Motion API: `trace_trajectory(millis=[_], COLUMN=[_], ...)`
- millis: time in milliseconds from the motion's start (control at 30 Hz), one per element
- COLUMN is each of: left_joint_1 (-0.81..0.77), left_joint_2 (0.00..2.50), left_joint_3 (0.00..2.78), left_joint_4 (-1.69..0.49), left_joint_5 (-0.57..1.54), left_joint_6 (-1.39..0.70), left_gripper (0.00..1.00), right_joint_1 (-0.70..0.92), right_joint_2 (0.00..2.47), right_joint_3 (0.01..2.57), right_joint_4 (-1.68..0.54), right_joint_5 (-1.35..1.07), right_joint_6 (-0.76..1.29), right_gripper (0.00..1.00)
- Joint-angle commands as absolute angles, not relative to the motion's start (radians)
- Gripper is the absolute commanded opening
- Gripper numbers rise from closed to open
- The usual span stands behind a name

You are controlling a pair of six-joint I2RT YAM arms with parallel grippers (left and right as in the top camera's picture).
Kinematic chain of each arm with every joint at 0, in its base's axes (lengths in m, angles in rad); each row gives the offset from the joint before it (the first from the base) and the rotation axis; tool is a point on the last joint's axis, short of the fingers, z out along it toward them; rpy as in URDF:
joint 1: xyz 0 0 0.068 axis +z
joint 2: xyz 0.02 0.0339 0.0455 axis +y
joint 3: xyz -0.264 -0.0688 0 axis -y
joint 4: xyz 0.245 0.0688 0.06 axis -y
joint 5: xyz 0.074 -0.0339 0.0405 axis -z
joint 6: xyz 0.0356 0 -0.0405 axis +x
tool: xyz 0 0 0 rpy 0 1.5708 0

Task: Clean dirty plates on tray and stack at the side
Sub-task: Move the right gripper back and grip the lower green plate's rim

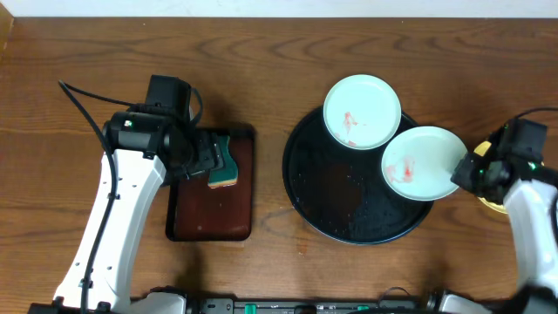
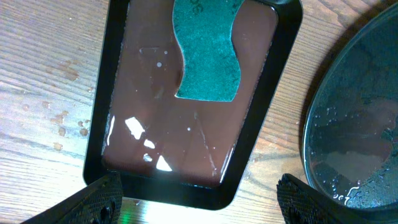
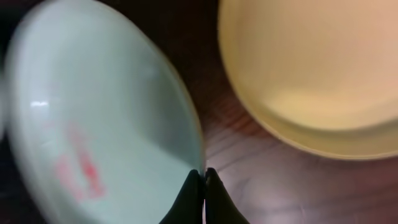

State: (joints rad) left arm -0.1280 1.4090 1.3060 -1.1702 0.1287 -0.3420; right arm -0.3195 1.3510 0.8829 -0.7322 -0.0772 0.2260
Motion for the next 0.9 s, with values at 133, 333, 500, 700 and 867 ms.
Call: trace_trajectory(millis=[133, 333, 500, 700, 867], left_joint_1=[-0.125, -0.125, -0.125, -0.125, -0.125], left_joint_2=[1.405, 1.405, 1.405, 1.405, 1.405], left_joint_3=[1.311, 1.311, 1.311, 1.311, 1.311], left_joint_4=[-1.173, -1.173, -1.173, -1.172, -1.174], left_joint_5=[0.130, 0.130, 0.130, 0.131, 0.131], left_joint_6=[-0.340, -0.340, -0.340, -0.341, -0.341], left_gripper=[0.80, 0.80, 0.80, 0.80, 0.80], right_joint_1=[-0.160, -0.011, 0.056, 0.138, 0.140], right_joint_2=[1.187, 1.210, 1.262, 1.359, 1.417], right_joint_3=[0.902, 0.862, 0.836, 0.724, 0.730], right_joint_4=[-0.871, -0.886, -0.872, -0.719, -0.589], right_joint_5=[-0.152, -0.158, -0.170, -0.170, -0.149], right_joint_6=[0.231, 0.231, 0.374, 0.477, 0.293], right_gripper=[0.01, 0.01, 0.01, 0.09, 0.30])
